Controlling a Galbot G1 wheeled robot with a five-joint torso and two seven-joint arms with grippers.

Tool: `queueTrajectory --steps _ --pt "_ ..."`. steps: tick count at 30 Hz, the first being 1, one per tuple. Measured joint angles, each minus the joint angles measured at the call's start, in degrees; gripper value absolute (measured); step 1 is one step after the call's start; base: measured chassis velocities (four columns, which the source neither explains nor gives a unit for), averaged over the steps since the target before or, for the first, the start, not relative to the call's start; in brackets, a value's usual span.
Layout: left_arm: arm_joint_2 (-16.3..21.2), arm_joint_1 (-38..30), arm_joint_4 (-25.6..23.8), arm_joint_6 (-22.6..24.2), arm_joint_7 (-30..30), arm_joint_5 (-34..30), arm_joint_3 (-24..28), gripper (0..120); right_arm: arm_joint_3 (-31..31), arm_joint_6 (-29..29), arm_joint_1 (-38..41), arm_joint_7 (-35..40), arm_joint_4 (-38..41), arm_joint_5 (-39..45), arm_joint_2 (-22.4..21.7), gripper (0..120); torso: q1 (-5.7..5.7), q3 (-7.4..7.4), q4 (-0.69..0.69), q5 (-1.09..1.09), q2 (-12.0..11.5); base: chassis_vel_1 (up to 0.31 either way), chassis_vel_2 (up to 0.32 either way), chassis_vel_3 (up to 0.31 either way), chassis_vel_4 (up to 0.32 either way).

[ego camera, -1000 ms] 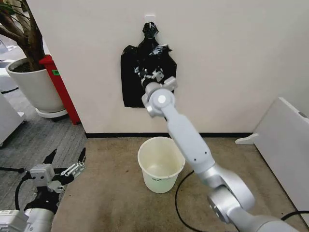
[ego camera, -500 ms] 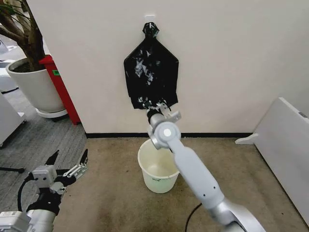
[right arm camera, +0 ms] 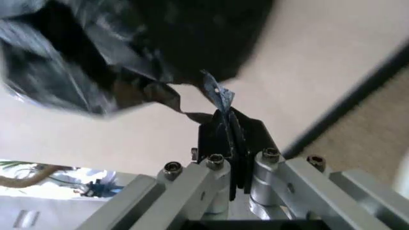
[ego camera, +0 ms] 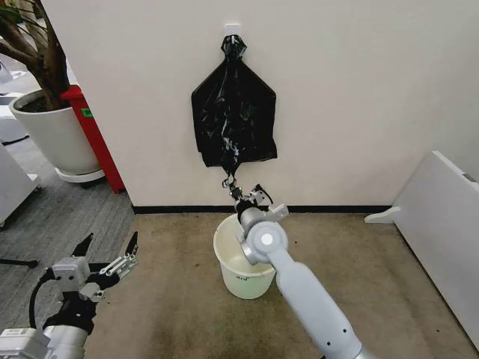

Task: Place the garbage bag over the trash bin.

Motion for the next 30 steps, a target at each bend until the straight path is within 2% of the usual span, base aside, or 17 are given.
queueTrajectory --steps 10,23,30 --pt "-0.4 0.3 0.0 -0.2 0.0 0.2 -0.1 100 0.1 -0.3 3.4 0.8 1.9 0.1 -1.1 0 0.00 0.00 0.01 -0.02 0.0 0.000 0.000 0.000 0.000" --pt "-0.3 0.1 0.0 -0.4 0.1 0.2 -0.1 100 0.1 -0.7 -6.0 0.9 3.1 -0.5 -2.3 0 0.00 0.00 0.00 0.00 0.0 0.000 0.000 0.000 0.000" --pt "0.6 -0.5 0.0 -0.4 0.0 -0.1 -0.1 100 -0.4 -0.8 -5.2 1.0 5.1 -1.5 -2.2 0 0.00 0.00 0.00 -0.02 0.0 0.000 0.000 0.000 0.000"
